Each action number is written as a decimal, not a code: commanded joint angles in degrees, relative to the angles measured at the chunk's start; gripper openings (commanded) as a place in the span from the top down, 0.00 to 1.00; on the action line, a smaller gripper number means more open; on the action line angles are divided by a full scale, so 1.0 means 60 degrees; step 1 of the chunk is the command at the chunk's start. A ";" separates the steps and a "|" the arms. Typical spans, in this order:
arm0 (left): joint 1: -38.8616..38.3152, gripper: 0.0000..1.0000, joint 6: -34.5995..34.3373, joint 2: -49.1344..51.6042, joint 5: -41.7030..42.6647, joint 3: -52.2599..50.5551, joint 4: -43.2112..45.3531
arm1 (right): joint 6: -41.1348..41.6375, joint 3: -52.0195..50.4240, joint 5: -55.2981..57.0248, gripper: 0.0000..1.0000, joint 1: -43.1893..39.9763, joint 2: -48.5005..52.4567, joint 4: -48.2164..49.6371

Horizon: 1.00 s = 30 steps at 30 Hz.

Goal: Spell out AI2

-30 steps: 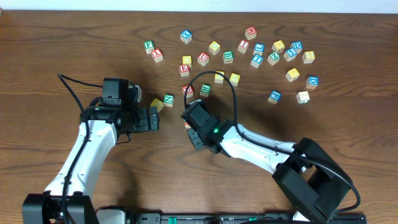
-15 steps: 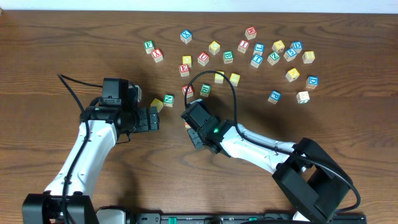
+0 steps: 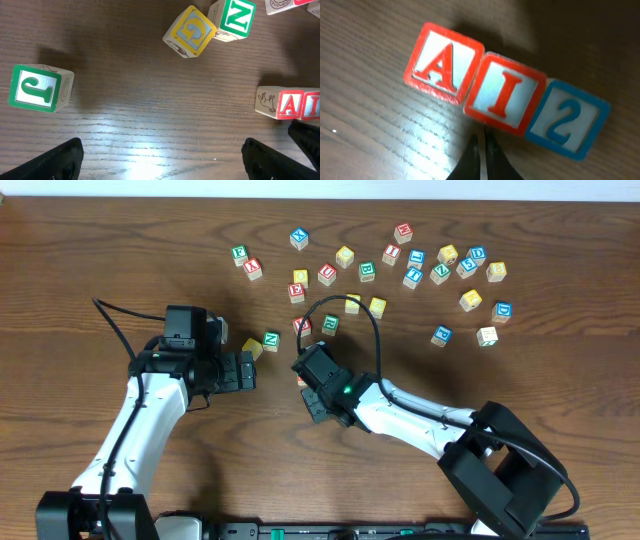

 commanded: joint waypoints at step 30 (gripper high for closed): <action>0.0033 0.01 0.0087 0.0007 0.0109 -0.0076 -0.0029 | 0.0521 0.0018 0.2226 0.99 -0.0998 -0.0918 0.1570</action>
